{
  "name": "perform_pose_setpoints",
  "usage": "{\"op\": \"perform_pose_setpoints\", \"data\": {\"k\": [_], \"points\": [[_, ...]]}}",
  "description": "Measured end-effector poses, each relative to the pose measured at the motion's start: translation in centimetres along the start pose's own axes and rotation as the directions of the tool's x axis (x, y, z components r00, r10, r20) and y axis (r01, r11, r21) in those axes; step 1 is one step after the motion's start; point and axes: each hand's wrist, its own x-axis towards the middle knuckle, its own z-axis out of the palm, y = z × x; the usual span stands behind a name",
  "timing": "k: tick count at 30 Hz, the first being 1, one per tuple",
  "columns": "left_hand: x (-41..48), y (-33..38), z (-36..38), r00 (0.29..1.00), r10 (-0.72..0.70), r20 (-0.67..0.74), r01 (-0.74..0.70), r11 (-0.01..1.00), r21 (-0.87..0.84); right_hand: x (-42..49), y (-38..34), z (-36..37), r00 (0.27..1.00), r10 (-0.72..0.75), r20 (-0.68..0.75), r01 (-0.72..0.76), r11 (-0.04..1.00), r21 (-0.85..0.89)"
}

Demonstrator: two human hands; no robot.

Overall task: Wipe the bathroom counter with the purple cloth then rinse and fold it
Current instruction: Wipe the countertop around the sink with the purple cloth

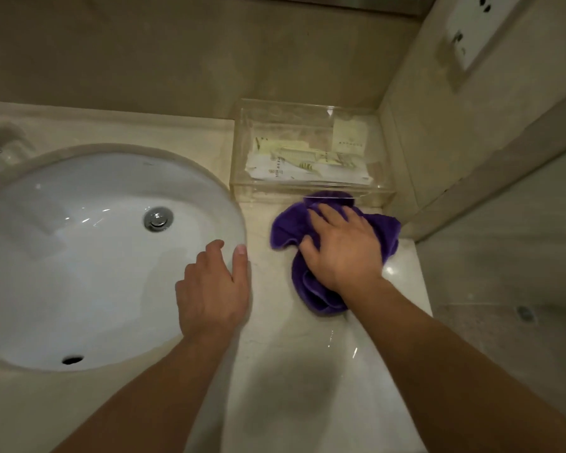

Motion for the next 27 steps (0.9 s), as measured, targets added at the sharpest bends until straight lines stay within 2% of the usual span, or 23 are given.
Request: {"op": "perform_pose_setpoints", "data": {"k": [3, 9, 11, 14, 17, 19, 22, 24, 27], "points": [[-0.1, 0.0, 0.4, 1.0, -0.023, 0.01, 0.024, 0.999, -0.049, -0.9, 2.8, -0.1, 0.996, 0.083, -0.013, -0.083, 0.996, -0.024], [0.5, 0.0, 0.4, 0.99, -0.098, 0.1, 0.114, 0.979, -0.17, -0.3, 1.8, -0.3, 0.991, 0.133, 0.018, -0.133, 0.991, -0.003], [0.3, 0.0, 0.4, 0.988, -0.081, 0.13, 0.104, 0.977, -0.184, -0.2, 1.4, -0.7, 0.994, 0.102, 0.039, -0.102, 0.995, 0.005], [-0.1, 0.3, 0.5, 0.99, -0.022, 0.138, 0.05, 0.979, -0.199, -0.3, -1.5, -1.1, 0.998, -0.022, 0.062, 0.022, 1.0, -0.003], [-0.1, 0.2, 0.3, 0.996, 0.014, 0.093, 0.007, 0.976, -0.22, 0.2, -6.1, -0.9, 0.981, -0.184, 0.053, 0.185, 0.983, -0.004], [0.0, 0.0, 0.2, 0.999, 0.01, 0.052, 0.003, 0.971, -0.241, 0.4, -7.8, -0.7, 0.971, -0.234, 0.039, 0.234, 0.972, 0.013], [-0.6, 0.0, 0.0, 0.998, 0.064, 0.012, -0.06, 0.981, -0.182, 0.4, -7.3, -0.4, 0.969, -0.245, 0.033, 0.243, 0.969, 0.039], [-0.8, 0.1, -0.2, 0.993, 0.114, 0.019, -0.11, 0.985, -0.136, 0.1, -6.2, -0.3, 0.98, -0.196, 0.01, 0.195, 0.979, 0.061], [-0.5, 0.1, -0.2, 0.992, 0.116, 0.043, -0.111, 0.988, -0.108, -0.2, -4.2, -0.3, 0.992, -0.123, -0.002, 0.123, 0.99, 0.075]]}}
